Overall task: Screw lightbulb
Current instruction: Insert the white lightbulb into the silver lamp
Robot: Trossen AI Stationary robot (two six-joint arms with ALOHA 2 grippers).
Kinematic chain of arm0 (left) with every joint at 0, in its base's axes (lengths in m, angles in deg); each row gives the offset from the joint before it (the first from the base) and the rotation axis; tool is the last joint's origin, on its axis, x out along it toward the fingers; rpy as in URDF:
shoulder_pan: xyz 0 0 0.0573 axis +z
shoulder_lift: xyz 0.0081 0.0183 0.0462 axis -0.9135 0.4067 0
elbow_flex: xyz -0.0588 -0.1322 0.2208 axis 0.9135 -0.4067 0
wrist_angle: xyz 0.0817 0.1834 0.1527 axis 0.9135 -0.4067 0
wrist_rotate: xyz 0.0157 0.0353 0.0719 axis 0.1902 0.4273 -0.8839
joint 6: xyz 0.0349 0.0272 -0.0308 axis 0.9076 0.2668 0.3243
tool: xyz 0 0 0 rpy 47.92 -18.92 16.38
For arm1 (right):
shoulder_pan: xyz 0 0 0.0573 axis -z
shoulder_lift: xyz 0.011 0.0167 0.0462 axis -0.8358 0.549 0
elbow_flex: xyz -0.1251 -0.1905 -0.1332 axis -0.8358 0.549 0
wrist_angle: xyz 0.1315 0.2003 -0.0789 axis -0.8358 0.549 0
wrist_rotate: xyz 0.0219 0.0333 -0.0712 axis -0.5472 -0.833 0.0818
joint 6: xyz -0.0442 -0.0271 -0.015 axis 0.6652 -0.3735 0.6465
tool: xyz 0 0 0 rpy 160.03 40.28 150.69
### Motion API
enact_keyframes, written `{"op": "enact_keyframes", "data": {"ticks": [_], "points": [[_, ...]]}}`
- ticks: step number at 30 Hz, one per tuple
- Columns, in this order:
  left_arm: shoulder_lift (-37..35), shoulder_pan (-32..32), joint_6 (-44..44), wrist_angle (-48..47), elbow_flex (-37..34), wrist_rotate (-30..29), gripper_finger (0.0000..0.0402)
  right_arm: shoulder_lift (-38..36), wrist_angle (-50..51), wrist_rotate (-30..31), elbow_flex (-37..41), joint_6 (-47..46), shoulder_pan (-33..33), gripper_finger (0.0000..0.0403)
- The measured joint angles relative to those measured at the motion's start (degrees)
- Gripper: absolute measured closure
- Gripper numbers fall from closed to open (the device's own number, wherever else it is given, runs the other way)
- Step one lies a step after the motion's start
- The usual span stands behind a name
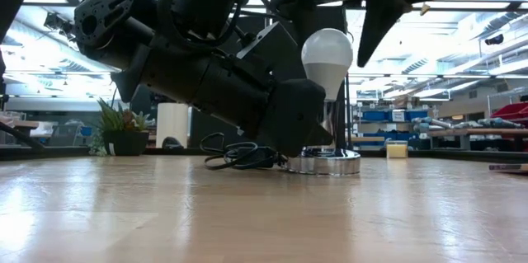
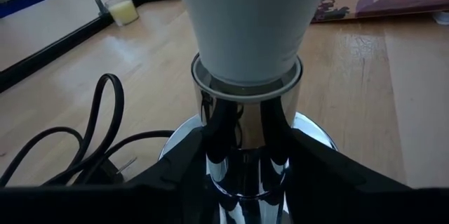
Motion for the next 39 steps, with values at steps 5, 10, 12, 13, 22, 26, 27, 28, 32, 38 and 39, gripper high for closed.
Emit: {"op": "enact_keyframes", "data": {"ticks": [5, 10, 12, 13, 22, 26, 27, 28, 32, 38, 39], "points": [[-0.04, 0.0, -0.06, -0.52, 0.0, -0.15, 0.0223, 0.02, -4.81, -1.8, 0.01, 7.17, 0.83, 0.0029], [-0.04, 0.0, 0.39, -0.51, 0.0, -0.13, 0.0223, 0.03, -5.81, -5.41, 1.61, 13.76, 2.24, 0.0029], [-0.04, 0.0, 0.43, -0.49, 0.0, -0.13, 0.0223, 0.11, -5.73, -5.94, 2.78, 16.87, 2.69, 0.0029], [-0.04, 0.0, 0.44, -0.49, 0.0, -0.13, 0.0223, 0.11, -5.77, -5.93, 3.31, 17.86, 2.79, 0.0029], [-0.04, 0.0, 0.49, -0.55, 0.0, -0.11, 0.0223, 0.13, -7.85, -4.2, 5.78, 23.24, 2.95, 0.0059], [-0.04, 0.0, 0.51, -0.71, 0.0, -0.09, 0.0223, 0.13, -8.11, -4.2, 5.78, 21.51, 2.94, 0.0109], [-0.04, 0.0, 0.51, -0.73, 0.0, -0.09, 0.0223, 0.13, -8.05, -4.2, 5.78, 20.27, 2.93, 0.0124], [-0.04, 0.02, 0.53, -0.75, 0.0, -0.07, 0.0223, 0.13, -8.01, -4.22, 5.78, 18.96, 2.93, 0.0136], [-0.02, 0.02, 0.57, -0.73, 0.0, 0.0, 0.0223, 0.13, -7.95, -4.43, 5.78, 12.53, 2.9, 0.0151], [0.07, 0.0, 0.58, -0.19, 0.0, -0.42, 0.0223, 0.13, -8.09, -4.46, 5.78, -6.69, 2.86, 0.0148], [0.07, 0.0, 0.56, -0.17, 0.0, -0.42, 0.0223, 0.13, -8.19, -4.46, 5.78, -10.72, 2.93, 0.0142]]}}
